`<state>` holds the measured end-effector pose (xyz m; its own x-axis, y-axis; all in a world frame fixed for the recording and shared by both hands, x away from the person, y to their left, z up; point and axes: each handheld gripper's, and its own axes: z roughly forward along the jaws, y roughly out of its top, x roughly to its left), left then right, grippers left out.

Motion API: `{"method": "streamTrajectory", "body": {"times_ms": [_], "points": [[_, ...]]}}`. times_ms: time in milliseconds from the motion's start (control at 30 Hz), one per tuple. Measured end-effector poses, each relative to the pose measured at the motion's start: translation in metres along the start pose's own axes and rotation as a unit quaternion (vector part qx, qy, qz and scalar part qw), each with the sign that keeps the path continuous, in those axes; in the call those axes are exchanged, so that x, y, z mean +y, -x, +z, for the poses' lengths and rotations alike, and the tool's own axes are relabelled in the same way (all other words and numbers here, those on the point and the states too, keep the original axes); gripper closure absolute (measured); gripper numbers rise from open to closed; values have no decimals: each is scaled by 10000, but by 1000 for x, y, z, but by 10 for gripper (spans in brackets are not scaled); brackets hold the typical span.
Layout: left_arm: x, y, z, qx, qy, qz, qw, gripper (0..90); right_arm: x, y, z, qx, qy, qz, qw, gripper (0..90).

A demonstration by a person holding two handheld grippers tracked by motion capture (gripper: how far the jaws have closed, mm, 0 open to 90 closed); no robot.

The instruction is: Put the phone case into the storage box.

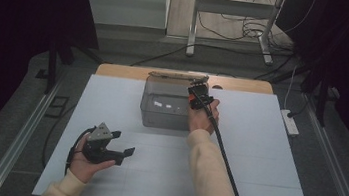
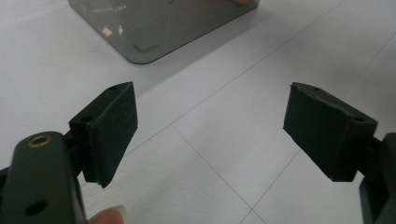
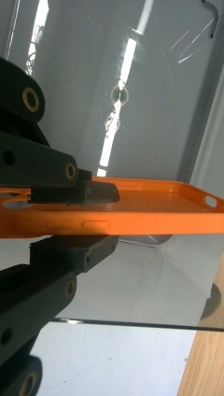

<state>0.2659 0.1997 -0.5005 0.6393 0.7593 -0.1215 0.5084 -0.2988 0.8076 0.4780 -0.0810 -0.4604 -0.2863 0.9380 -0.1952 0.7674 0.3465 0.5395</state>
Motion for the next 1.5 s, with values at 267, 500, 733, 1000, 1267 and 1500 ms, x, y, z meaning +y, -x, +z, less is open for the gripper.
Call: {"method": "streamTrajectory", "body": {"times_ms": [267,500,733,1000,1267,1500], "points": [[0,0,0,-3,7,-2,10000,178,0,1,-3,-50,52,12,10000,723],[0,0,0,6,0,17,10000,178,2,4,-9,-85,158,-4,9998,712],[0,0,0,2,6,7,10000,178,3,3,-17,-218,418,-30,9989,673],[0,1,0,0,10,13,10000,177,8,2,-27,-181,648,-99,9977,623],[0,0,-1,-5,22,1,10000,177,8,7,-30,106,692,-67,9975,515],[1,0,-1,-12,23,-5,10000,174,6,17,-38,597,740,-18,9955,379]]}}
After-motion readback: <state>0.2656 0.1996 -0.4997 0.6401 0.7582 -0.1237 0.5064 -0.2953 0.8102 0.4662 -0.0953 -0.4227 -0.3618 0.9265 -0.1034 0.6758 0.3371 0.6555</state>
